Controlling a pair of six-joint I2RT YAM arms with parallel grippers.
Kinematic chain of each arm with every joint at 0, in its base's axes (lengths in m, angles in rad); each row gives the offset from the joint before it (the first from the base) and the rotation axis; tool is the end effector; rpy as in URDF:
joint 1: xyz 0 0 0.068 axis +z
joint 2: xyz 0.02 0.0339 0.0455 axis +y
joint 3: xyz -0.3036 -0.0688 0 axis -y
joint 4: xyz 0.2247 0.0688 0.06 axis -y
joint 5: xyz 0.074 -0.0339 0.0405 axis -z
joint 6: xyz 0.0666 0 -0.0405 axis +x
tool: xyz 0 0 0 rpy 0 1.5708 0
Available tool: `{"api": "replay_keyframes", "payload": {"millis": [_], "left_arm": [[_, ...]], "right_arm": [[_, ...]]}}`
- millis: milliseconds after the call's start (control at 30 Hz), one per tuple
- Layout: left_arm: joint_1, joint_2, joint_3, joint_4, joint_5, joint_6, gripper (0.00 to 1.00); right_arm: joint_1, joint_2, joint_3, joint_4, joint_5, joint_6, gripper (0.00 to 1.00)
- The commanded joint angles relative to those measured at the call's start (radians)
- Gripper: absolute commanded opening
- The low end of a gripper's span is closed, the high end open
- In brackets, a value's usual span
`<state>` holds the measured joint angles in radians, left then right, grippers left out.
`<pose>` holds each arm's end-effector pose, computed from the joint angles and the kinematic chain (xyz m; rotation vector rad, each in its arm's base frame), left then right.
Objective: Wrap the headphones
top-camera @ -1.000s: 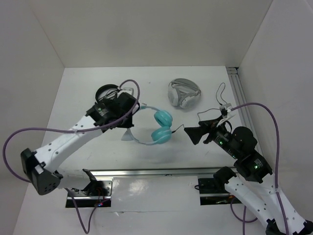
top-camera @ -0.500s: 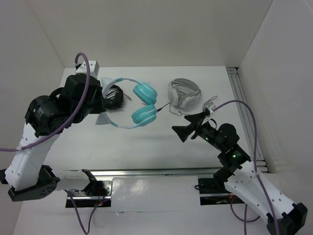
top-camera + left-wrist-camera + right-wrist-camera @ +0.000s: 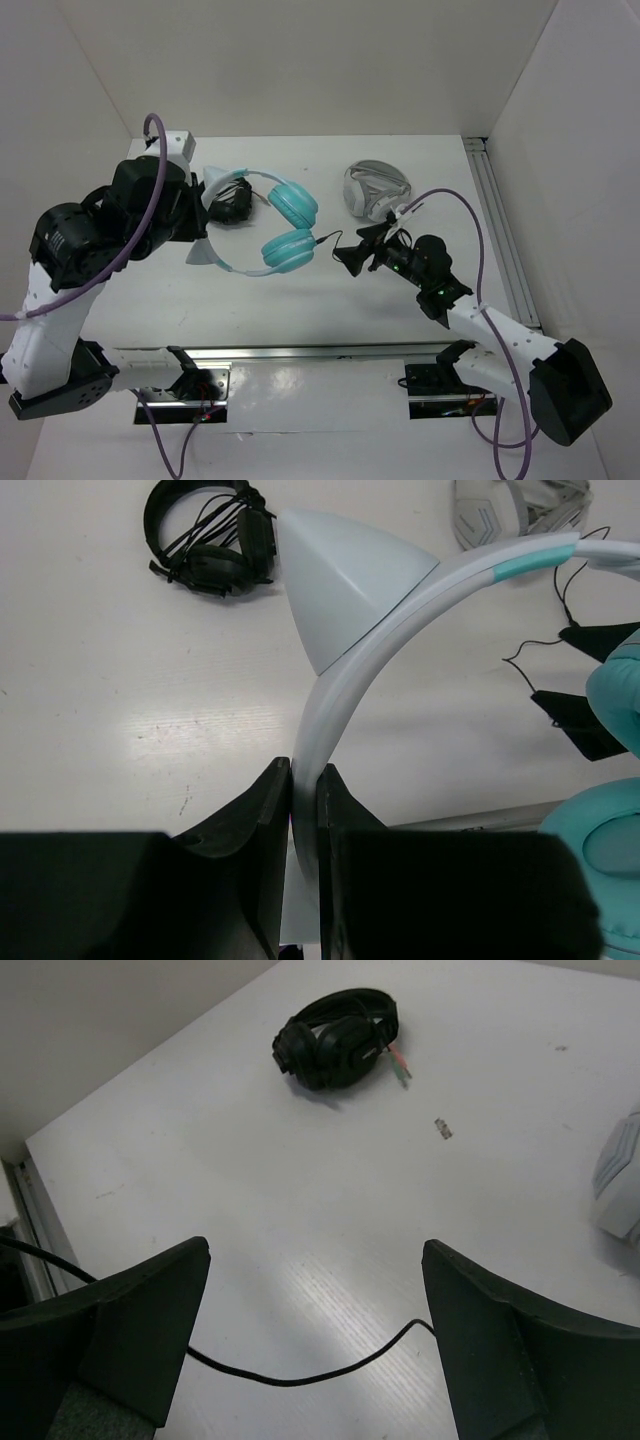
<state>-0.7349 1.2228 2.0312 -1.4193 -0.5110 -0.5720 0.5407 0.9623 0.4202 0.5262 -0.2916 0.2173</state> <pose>0.1231 -0.0673 0.5271 -0.1129 2.0999 -0.2272 0.1682 0.1233 0.2959 -0.4950 1.5712 0.8161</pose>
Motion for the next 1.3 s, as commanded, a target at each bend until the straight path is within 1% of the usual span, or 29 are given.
{"api": "replay_keyframes", "payload": {"millis": [0, 100, 167, 300, 333, 367, 433, 467, 567, 600, 700, 833, 967, 1100, 1233, 1267], "left_arm": [[0.000, -0.034, 0.061, 0.056, 0.031, -0.008, 0.00], [0.000, -0.034, 0.070, 0.056, 0.031, -0.008, 0.00], [0.000, -0.034, 0.070, 0.056, 0.031, 0.001, 0.00], [0.000, -0.034, 0.046, 0.056, 0.031, 0.001, 0.00], [0.000, -0.034, 0.046, 0.056, 0.019, -0.008, 0.00], [0.000, -0.034, 0.035, 0.056, 0.008, -0.008, 0.00], [0.000, -0.034, 0.035, 0.056, -0.003, -0.008, 0.00], [0.000, -0.034, 0.035, 0.056, -0.003, -0.008, 0.00], [0.000, -0.022, 0.035, 0.056, -0.003, -0.008, 0.00], [0.000, -0.022, 0.044, 0.056, -0.003, -0.008, 0.00], [0.000, -0.022, 0.044, 0.056, 0.008, -0.008, 0.00], [0.000, -0.022, 0.044, 0.065, 0.008, -0.008, 0.00], [0.000, -0.022, 0.069, 0.065, 0.008, -0.008, 0.00], [0.000, -0.013, 0.078, 0.056, 0.022, -0.008, 0.00], [0.000, -0.013, 0.078, 0.065, 0.031, -0.008, 0.00], [0.000, -0.013, 0.087, 0.065, 0.031, -0.008, 0.00]], "right_arm": [[0.004, 0.042, -0.012, 0.159, -0.078, 0.019, 0.93], [0.004, 0.042, -0.037, 0.190, -0.078, 0.030, 0.93], [0.004, 0.017, -0.037, 0.178, 0.003, 0.039, 0.93], [0.004, -0.095, -0.093, 0.187, 0.176, 0.103, 0.95], [0.004, -0.153, -0.093, 0.187, 0.198, 0.103, 0.95], [0.004, -0.181, -0.107, 0.175, 0.198, 0.103, 0.97], [0.004, -0.250, -0.107, 0.153, 0.136, 0.074, 0.97], [0.004, -0.266, -0.107, 0.105, 0.081, 0.048, 0.97], [0.004, -0.296, -0.098, 0.025, 0.017, 0.034, 0.97], [0.004, -0.306, -0.109, 0.024, -0.029, 0.034, 0.97], [0.004, -0.293, -0.135, 0.015, -0.047, 0.034, 0.97], [0.013, -0.254, -0.169, 0.028, -0.015, 0.034, 0.97], [0.013, -0.188, -0.178, 0.060, -0.061, 0.034, 0.95], [0.031, -0.114, -0.178, 0.136, -0.051, 0.034, 0.94], [0.031, -0.022, -0.167, 0.202, -0.041, 0.034, 0.87], [0.031, -0.002, -0.158, 0.215, -0.041, 0.034, 0.78]]}}
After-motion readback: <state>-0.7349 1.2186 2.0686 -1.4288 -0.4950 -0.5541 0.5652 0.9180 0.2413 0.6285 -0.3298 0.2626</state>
